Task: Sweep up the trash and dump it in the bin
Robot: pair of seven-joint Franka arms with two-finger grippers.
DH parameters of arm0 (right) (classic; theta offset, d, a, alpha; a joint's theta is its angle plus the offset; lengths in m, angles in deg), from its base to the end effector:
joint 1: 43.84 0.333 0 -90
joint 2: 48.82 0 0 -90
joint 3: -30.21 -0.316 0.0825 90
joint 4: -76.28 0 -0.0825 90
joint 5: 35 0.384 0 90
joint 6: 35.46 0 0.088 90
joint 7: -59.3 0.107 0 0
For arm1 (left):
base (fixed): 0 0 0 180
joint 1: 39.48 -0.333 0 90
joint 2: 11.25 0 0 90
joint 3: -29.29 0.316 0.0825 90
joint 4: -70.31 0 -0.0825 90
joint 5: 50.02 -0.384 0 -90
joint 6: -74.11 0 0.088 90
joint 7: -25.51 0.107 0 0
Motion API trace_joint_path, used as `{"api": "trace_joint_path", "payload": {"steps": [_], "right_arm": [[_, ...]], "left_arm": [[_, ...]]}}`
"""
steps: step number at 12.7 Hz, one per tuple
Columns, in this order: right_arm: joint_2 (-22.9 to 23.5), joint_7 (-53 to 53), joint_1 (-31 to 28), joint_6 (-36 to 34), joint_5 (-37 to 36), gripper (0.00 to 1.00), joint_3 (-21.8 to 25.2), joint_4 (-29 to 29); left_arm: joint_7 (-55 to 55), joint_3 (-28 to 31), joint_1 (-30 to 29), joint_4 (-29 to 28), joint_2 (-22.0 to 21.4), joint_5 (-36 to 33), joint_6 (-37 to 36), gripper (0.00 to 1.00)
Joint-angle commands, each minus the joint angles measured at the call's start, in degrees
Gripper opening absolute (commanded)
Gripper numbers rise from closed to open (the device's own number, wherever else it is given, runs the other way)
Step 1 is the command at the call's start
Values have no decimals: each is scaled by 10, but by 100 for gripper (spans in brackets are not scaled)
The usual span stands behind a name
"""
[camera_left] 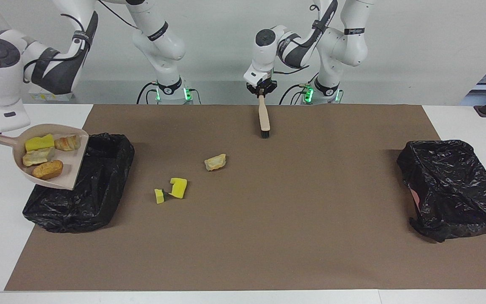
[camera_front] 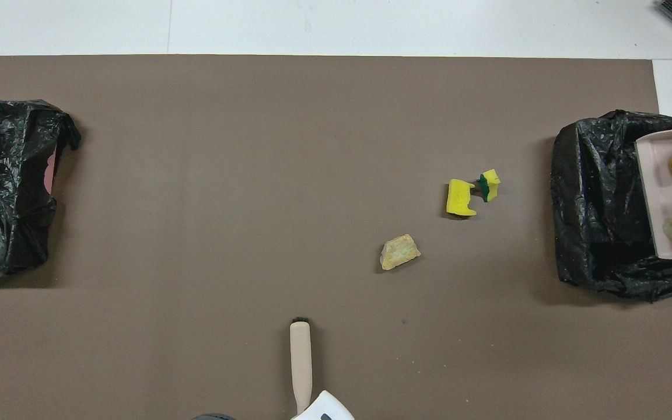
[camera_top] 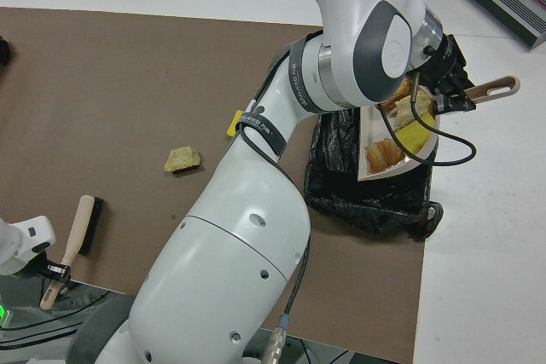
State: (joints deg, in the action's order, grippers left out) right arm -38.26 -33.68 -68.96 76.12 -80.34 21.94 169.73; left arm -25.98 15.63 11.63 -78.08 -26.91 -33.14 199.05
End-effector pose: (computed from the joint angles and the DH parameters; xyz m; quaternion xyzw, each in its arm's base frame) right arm 0.5940 -0.2371 0.5404 0.6575 0.6616 -0.2543 0.2555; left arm 0.1661 -0.3707 0.3391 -0.9942 0.0162 0.1059 0.0136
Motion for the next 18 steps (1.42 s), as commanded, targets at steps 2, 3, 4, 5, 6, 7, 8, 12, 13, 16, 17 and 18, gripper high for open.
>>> {"api": "trace_joint_path", "payload": {"steps": [2,3,4,5,6,7,8,12,13,16,17,18], "right_arm": [[-12,162,30,0,-119,0,-2,63],[-19,165,33,-2,-130,0,-1,68],[-20,165,41,-14,-152,0,-1,68],[-20,164,44,-26,-173,0,-2,68],[-21,165,58,-45,-190,0,-1,67],[-21,166,64,-64,-206,0,-1,64],[-28,164,64,-72,-225,0,-3,64],[-71,142,63,-74,-200,0,-4,60],[-77,118,63,-73,-190,0,-4,60],[-82,87,65,-46,-178,0,-5,69],[-81,101,67,-38,-181,0,-5,88],[-78,136,67,-17,-202,0,-4,109]], "left_arm": [[31,2,-18,-1,5,9,4,32],[35,2,-26,5,11,10,2,33],[45,2,-38,12,18,9,0,37],[55,2,-43,17,23,9,-2,44],[67,3,-48,28,30,9,-3,49],[68,4,-60,41,35,7,-12,51],[82,4,-82,64,44,0,-20,62],[131,5,-157,152,93,-122,-35,100],[153,4,-187,178,110,-149,-32,100],[222,5,-267,270,176,-186,-38,100],[227,4,-289,288,185,-233,-39,100],[228,5,-308,302,190,-264,-38,100]]}}
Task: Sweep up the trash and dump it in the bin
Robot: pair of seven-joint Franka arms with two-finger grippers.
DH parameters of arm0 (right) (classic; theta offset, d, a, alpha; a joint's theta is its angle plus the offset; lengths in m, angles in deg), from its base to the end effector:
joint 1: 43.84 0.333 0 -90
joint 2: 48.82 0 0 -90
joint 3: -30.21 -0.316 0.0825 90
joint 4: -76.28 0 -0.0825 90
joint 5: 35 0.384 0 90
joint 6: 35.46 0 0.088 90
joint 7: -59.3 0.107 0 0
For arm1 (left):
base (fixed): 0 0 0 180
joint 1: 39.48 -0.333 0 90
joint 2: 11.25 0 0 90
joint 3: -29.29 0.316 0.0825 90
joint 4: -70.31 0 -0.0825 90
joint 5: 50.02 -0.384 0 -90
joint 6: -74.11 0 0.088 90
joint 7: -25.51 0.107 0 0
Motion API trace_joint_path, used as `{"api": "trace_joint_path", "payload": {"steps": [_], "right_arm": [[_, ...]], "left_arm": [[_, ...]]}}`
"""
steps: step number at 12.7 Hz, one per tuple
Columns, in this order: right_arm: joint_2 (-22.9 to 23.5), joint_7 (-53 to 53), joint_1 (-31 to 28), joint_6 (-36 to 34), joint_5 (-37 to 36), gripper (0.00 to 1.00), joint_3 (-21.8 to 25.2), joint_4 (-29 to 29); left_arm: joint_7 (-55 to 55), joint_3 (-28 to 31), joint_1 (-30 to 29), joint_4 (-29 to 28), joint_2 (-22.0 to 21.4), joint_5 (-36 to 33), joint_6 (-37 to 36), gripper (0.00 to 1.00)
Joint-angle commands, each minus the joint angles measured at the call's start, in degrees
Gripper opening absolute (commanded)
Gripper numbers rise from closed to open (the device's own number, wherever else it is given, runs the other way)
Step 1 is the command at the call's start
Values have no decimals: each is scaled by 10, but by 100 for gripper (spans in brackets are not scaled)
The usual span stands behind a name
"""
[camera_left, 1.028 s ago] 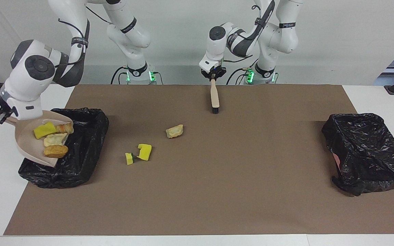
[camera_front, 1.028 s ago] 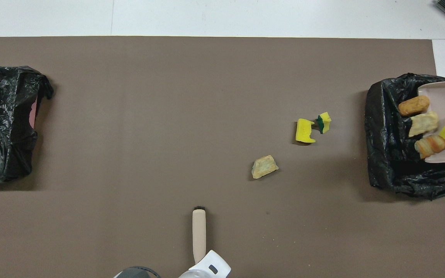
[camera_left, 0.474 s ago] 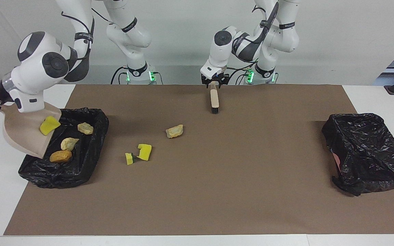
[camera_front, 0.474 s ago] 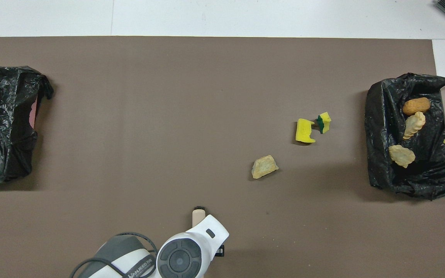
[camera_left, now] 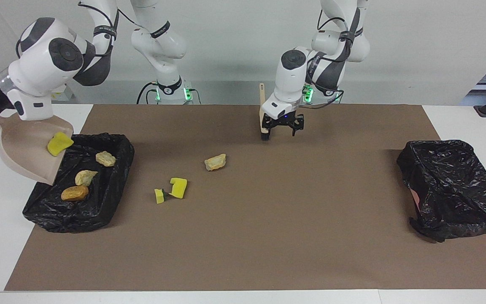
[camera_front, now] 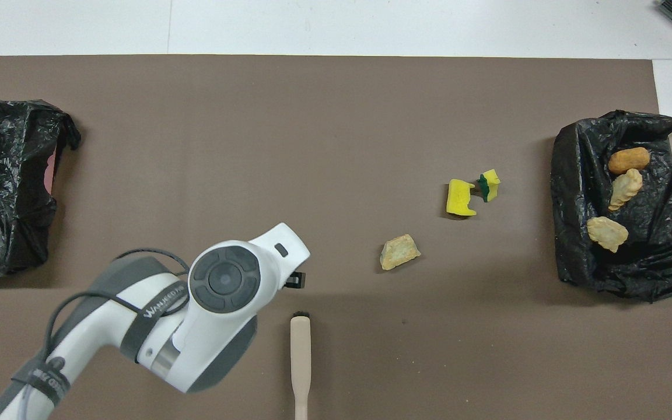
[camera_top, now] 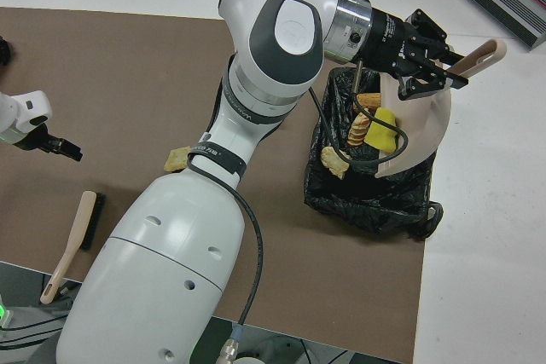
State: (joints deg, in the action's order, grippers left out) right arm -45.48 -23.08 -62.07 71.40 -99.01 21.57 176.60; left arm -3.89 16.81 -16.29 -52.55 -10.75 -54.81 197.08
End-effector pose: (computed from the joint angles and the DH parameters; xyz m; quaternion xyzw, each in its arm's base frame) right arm 0.5770 -0.1699 0.5730 0.6016 0.6163 -0.3480 0.3704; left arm 0.4397 -0.3112 0.3986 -0.9964 0.0775 -0.0155 0.0305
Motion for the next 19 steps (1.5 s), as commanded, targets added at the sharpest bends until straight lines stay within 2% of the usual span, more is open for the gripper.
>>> {"api": "trace_joint_path", "payload": {"steps": [1,3,4,6,7,9,12,14,15,18,19], "right_arm": [[0,56,1,37,-57,0,-2,55],[2,61,30,21,-107,0,1,56],[-1,61,32,-8,-146,0,-1,55],[-10,59,46,-30,-161,0,-2,55],[-12,60,44,-31,-147,0,-1,46],[-21,62,37,-23,-50,0,4,38],[-31,57,36,-28,72,0,4,24],[-33,53,36,-28,134,0,3,23],[-32,54,36,-26,167,0,3,23],[-33,79,27,-34,327,0,6,25],[-34,111,27,-48,350,0,6,26]], "left_arm": [[15,-7,-50,72,37,-65,-19,100],[63,-6,-96,122,39,-66,-30,100],[96,-6,-121,150,35,-66,-51,100],[168,-4,-154,223,34,-60,-120,100],[185,-4,-169,251,32,-58,-150,100],[204,-1,-186,303,28,-46,-204,100],[255,1,-237,365,14,17,-292,100],[294,1,-261,398,7,21,-356,100],[311,1,-268,402,3,23,-376,100],[320,10,-278,393,-22,29,-387,100],[320,10,-278,393,-23,31,-393,100]]}}
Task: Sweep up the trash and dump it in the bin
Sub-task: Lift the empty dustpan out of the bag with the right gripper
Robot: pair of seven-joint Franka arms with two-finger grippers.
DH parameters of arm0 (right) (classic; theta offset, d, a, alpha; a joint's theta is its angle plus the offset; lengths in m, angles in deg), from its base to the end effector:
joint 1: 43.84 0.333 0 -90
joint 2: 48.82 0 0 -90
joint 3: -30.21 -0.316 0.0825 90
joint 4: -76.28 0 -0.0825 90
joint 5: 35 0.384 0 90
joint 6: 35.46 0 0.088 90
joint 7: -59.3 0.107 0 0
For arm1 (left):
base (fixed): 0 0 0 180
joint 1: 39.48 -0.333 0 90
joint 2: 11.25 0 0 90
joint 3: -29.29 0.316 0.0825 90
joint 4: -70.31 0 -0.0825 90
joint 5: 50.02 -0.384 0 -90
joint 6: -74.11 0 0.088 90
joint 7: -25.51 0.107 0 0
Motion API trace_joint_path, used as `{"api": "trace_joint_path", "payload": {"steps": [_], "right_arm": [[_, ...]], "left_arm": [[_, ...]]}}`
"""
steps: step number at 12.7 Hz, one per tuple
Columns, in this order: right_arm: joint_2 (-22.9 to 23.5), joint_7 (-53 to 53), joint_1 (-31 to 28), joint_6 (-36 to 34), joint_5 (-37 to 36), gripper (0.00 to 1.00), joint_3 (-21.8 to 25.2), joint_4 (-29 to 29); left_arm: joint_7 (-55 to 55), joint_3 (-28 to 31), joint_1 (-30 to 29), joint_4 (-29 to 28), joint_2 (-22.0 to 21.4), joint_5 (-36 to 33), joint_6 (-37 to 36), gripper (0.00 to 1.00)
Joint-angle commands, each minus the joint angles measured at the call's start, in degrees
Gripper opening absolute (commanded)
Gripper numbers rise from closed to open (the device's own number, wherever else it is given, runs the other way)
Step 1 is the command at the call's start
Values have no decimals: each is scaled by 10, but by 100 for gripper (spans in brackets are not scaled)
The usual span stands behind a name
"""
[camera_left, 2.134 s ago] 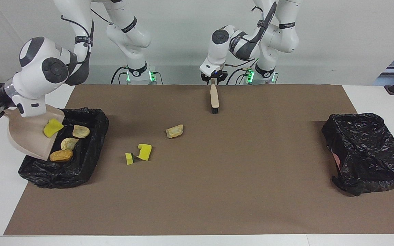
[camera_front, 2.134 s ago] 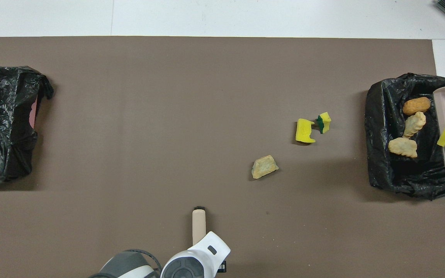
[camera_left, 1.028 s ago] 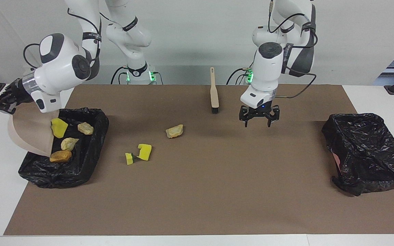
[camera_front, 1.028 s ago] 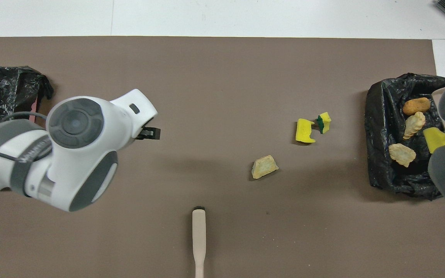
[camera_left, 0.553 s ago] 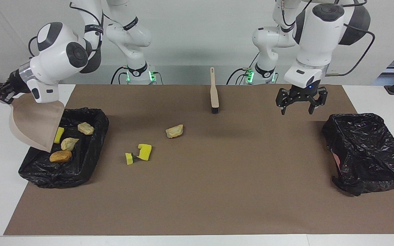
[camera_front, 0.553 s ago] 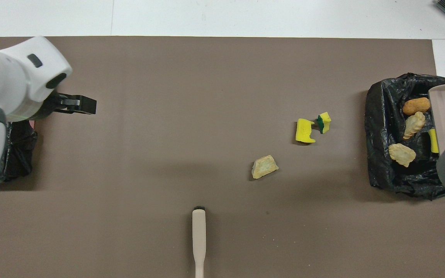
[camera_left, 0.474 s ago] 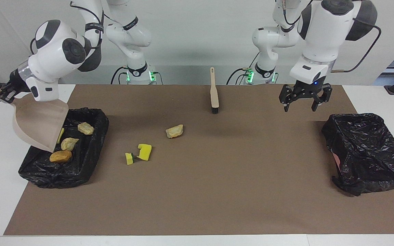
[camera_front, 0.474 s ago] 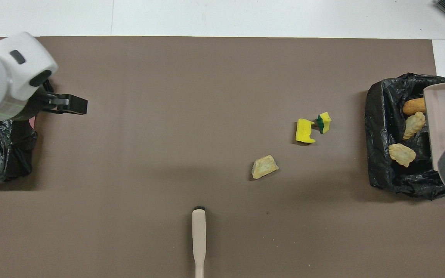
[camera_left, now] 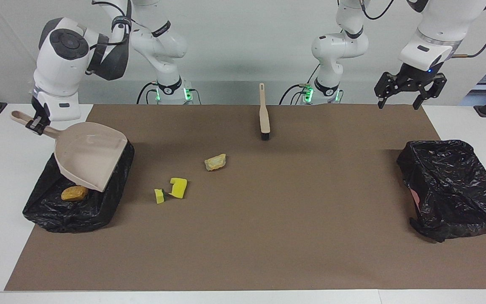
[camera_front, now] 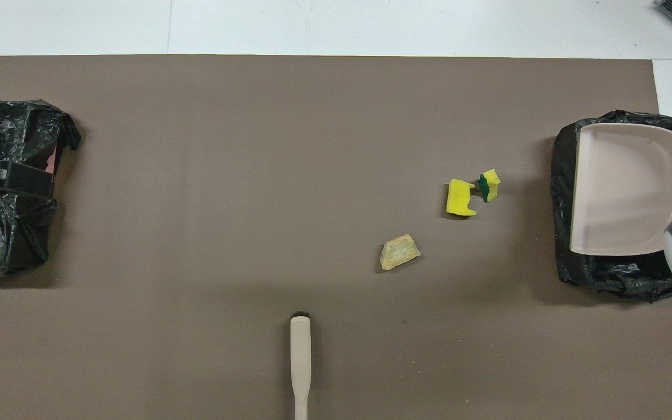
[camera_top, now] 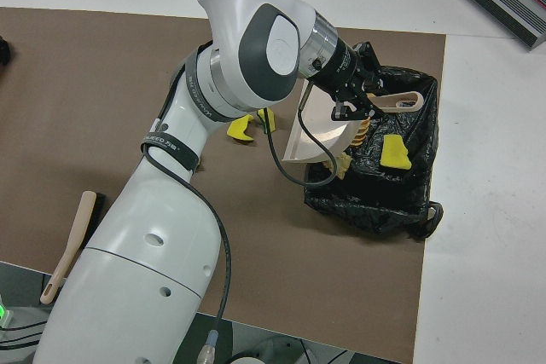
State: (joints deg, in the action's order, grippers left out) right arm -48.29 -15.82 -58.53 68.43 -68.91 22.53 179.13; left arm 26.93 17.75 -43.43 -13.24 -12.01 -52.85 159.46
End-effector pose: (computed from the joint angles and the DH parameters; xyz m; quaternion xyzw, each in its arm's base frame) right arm 0.5603 -0.1157 0.5471 0.7541 0.5927 -0.1825 0.2161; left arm 0.5376 -0.0669 0.6772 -0.9965 0.0760 -0.0236 0.0247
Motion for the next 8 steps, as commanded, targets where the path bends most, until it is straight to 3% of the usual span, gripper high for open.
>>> {"api": "trace_joint_path", "payload": {"steps": [1,4,8], "right_arm": [[-8,78,-4,-35,60,0,-4,2],[-12,236,3,-73,143,0,-9,7],[-3,449,71,-114,216,0,-9,5]], "left_arm": [[11,2,-8,0,-10,12,-21,100],[11,3,-8,0,-11,13,-31,100],[12,3,-11,-20,-23,15,-24,100]]}}
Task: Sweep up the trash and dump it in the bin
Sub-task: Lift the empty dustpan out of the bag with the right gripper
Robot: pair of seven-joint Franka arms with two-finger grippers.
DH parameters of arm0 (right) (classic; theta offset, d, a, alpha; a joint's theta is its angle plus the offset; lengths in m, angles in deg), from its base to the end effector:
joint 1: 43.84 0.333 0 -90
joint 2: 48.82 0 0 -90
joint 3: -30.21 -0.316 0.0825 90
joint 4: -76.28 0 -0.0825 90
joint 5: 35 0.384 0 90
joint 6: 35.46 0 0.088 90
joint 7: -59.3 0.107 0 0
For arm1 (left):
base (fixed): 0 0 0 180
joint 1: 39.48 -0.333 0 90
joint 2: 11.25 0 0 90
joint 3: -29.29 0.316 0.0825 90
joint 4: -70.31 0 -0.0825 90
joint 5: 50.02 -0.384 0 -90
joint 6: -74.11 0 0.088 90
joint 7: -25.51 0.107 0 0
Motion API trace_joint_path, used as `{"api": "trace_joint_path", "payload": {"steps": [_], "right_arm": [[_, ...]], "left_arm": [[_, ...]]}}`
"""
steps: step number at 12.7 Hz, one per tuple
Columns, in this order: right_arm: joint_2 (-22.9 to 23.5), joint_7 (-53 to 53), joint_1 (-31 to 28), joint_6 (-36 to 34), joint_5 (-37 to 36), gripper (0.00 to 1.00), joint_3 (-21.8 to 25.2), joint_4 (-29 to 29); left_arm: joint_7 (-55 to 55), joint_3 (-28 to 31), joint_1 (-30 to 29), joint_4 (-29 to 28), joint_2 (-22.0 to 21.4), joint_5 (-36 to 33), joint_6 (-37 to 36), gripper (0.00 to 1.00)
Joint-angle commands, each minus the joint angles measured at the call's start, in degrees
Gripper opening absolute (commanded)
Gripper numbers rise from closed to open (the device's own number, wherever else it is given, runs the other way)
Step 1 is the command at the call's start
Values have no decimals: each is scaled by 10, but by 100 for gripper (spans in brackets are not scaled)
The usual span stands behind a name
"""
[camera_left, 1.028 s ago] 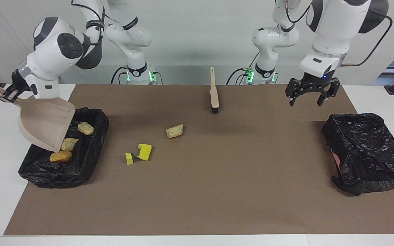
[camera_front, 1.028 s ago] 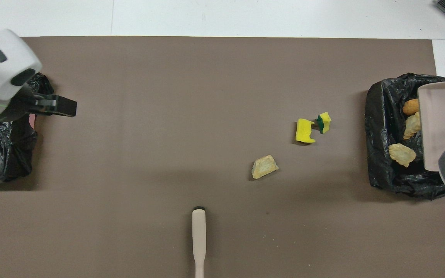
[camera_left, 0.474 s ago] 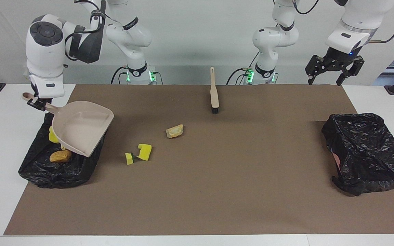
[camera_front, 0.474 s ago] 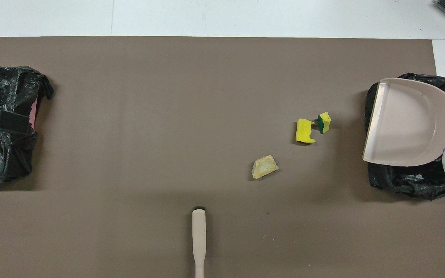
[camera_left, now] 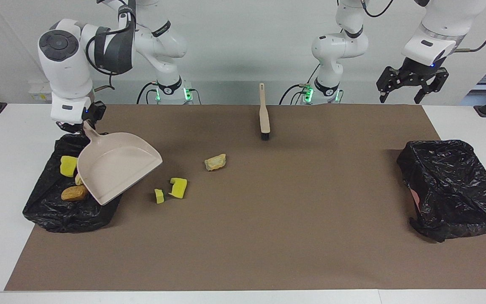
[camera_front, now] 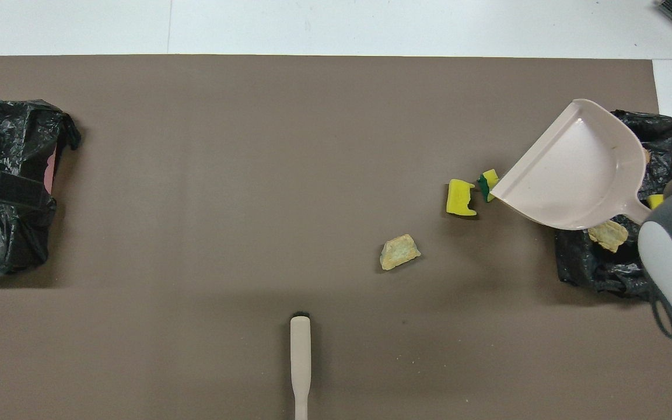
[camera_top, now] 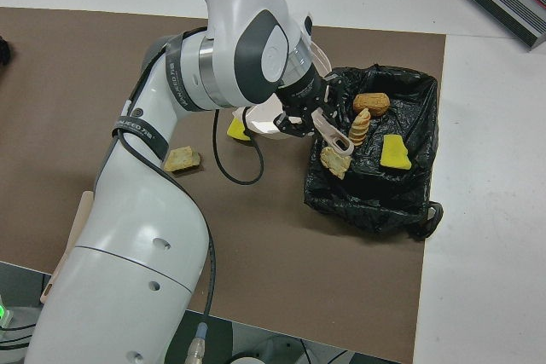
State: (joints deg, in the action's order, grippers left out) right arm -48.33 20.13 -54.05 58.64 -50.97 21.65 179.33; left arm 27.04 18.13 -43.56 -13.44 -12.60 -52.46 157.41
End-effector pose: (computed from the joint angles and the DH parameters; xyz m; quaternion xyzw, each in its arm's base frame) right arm 0.5470 -0.0436 0.5224 0.9277 0.3376 -0.1240 0.0997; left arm 0.5309 -0.0625 0.6777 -0.9971 0.0724 -0.0088 0.0230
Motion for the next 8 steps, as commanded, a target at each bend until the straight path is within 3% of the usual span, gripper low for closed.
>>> {"api": "trace_joint_path", "payload": {"steps": [1,3,8], "right_arm": [[5,159,50,-21,58,0,-1,3],[15,266,91,-23,100,0,-1,-6],[96,502,228,0,174,0,-1,-65]], "left_arm": [[12,3,-1,-18,-17,11,-2,100],[11,79,62,-17,-18,18,-2,100],[12,142,121,-18,-19,27,-2,100]]}}
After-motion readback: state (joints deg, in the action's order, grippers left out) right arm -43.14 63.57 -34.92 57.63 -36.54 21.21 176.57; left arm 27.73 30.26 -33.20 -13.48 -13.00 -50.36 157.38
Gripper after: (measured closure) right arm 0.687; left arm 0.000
